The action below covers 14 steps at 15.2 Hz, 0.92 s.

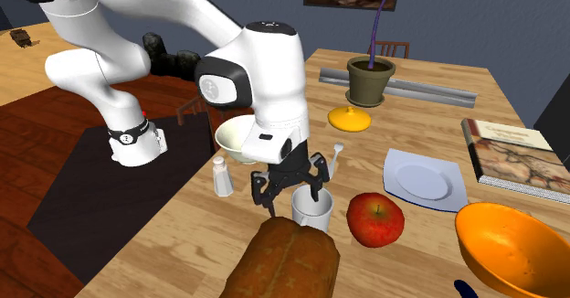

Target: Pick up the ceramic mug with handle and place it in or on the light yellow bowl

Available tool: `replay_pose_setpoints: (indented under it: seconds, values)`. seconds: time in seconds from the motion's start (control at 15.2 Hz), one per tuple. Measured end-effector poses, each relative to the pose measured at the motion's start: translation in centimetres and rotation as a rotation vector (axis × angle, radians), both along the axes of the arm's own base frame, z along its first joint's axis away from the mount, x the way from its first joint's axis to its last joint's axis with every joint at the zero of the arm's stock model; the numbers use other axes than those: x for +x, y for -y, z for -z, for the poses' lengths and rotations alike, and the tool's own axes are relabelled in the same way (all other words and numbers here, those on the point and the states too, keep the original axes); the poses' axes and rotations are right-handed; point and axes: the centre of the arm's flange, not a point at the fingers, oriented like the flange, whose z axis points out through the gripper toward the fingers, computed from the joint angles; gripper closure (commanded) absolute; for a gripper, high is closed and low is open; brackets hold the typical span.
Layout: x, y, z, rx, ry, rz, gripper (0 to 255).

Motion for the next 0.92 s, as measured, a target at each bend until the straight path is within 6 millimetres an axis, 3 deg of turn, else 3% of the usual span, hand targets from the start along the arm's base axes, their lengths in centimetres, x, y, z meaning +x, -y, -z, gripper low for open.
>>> replay_pose_setpoints:
  seconds: [0.26, 0.66, 0.73, 0.92]
  values:
    - [0.1, -0.2, 2.0, 0.0, 0.001, 0.0, 0]
    - [0.2, -0.3, 2.4, 0.001, 0.001, -0.001, 0]
    - [0.2, -0.3, 2.4, 0.001, 0.001, -0.001, 255]
    - [0.2, -0.3, 2.4, 0.0, 0.001, 0.0, 255]
